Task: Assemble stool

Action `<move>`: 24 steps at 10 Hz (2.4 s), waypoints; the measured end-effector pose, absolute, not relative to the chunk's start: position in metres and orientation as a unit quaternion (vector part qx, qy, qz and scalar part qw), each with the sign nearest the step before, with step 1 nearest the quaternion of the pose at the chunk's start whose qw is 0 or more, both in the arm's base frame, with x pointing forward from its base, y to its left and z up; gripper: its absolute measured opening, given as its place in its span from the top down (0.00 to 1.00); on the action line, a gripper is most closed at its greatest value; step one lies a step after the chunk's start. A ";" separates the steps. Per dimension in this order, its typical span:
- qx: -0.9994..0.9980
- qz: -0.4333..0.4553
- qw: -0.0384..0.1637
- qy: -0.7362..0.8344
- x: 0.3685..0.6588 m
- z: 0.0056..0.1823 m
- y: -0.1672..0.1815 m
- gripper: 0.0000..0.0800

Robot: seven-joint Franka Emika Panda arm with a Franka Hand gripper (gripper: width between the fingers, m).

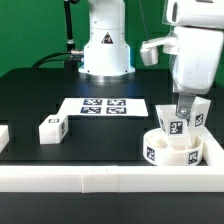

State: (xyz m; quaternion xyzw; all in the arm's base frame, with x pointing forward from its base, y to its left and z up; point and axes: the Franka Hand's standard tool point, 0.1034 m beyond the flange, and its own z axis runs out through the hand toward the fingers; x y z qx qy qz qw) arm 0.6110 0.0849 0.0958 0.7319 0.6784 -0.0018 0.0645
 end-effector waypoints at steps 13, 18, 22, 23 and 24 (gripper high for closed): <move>0.738 -0.006 0.063 0.672 0.608 0.094 0.077 0.19; 0.763 -0.013 0.060 0.644 0.615 0.083 0.071 0.20; 0.781 -0.012 0.060 0.622 0.615 0.083 0.070 0.58; 0.781 -0.012 0.060 0.622 0.615 0.083 0.070 0.58; 0.800 -0.010 0.060 0.597 0.615 0.083 0.070 0.58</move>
Offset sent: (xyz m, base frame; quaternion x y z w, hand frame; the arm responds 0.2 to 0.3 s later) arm -0.0119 0.0017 0.0004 0.0055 0.0032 0.0038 1.0000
